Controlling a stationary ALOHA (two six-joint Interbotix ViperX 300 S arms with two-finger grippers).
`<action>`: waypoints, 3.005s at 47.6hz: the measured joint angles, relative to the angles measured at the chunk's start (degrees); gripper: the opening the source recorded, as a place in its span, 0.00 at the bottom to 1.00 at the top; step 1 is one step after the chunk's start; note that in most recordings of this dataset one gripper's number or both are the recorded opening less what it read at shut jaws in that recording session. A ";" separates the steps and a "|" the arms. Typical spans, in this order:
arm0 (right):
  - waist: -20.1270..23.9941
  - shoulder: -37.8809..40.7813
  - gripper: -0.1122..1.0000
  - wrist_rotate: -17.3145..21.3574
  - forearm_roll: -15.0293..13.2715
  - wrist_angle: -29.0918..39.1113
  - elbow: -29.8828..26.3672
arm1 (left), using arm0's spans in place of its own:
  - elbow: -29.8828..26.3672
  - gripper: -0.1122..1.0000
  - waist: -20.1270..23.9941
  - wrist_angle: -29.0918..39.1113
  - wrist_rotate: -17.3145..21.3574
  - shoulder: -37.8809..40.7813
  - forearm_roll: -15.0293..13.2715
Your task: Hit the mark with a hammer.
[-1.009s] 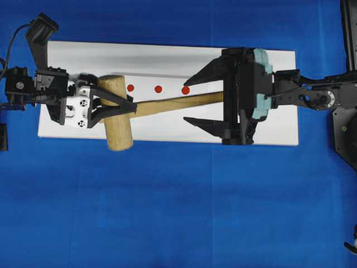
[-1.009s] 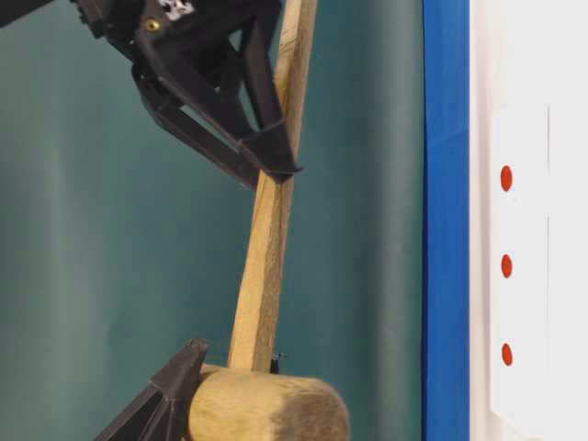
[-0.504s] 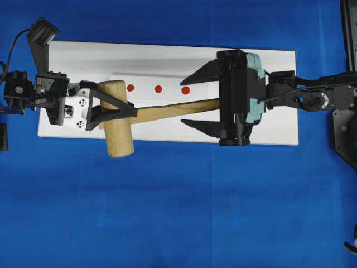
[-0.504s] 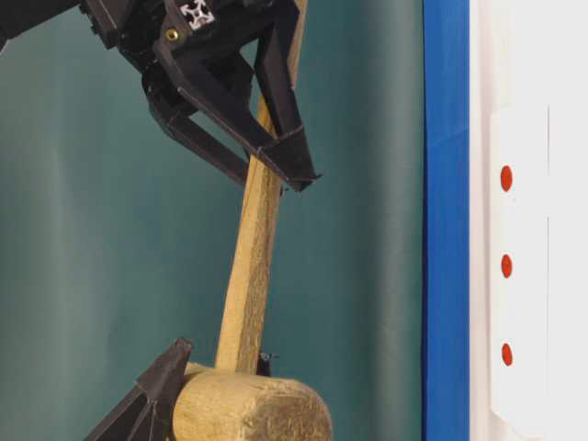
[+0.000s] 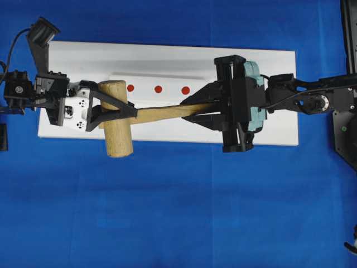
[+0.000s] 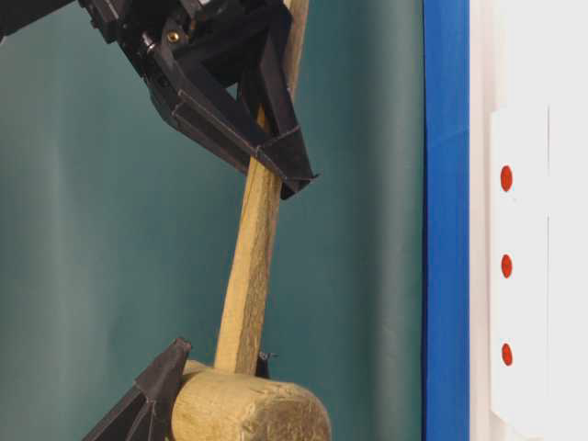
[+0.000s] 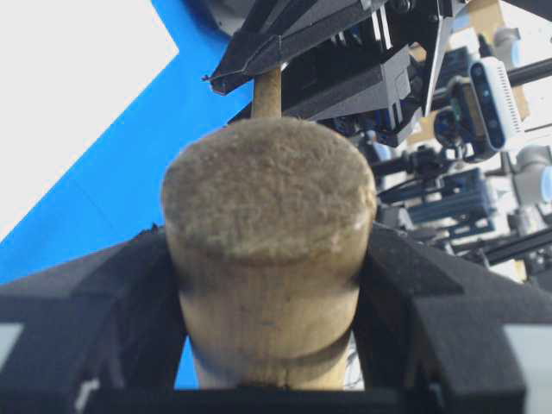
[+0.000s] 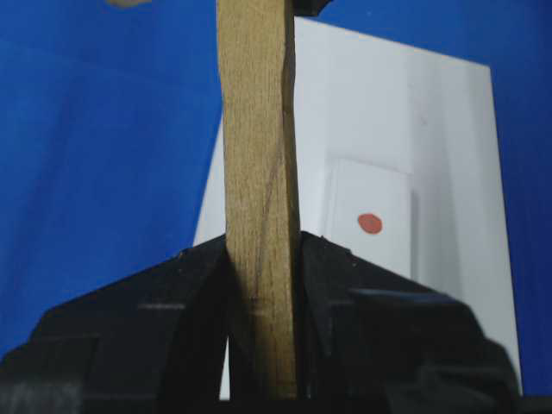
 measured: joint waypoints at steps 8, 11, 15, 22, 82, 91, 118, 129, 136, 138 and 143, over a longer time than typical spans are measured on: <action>0.00 0.00 0.18 0.00 0.00 0.00 0.00 | 0.00 0.51 0.00 0.00 0.09 0.00 0.09; 0.00 0.00 0.18 0.00 0.00 0.00 0.00 | 0.09 0.53 0.00 0.00 0.18 0.00 0.00; 0.00 0.00 0.18 0.26 0.09 0.00 0.00 | -0.18 0.72 0.00 -0.09 0.26 -0.09 0.09; -0.09 0.00 0.18 0.53 0.00 0.00 0.00 | -0.18 0.89 0.00 -0.09 0.26 -0.09 0.00; 0.35 -7.73 0.18 2.37 6.24 0.79 6.42 | 9.40 0.86 0.97 15.03 2.81 -20.92 0.44; 4.13 -5.27 0.18 4.04 9.14 0.53 6.06 | 9.40 0.86 2.37 15.03 15.21 -20.65 0.62; 19.51 7.56 0.18 5.01 21.18 -13.71 1.23 | 10.11 0.85 3.60 15.12 55.28 -20.83 0.62; 21.80 11.25 0.18 5.01 23.20 -15.38 -1.14 | 10.63 0.85 4.04 15.03 56.34 -20.92 0.62; 21.88 14.41 0.18 4.92 24.35 -15.38 -2.02 | 10.81 0.85 4.13 15.03 56.51 -21.01 0.62; 21.88 15.38 0.18 5.01 24.79 -15.38 -2.37 | 10.90 0.85 4.13 15.03 56.51 -20.92 0.62; 22.32 18.46 0.18 5.01 25.75 -15.38 -3.25 | 11.25 0.85 4.13 15.12 56.51 -21.01 0.62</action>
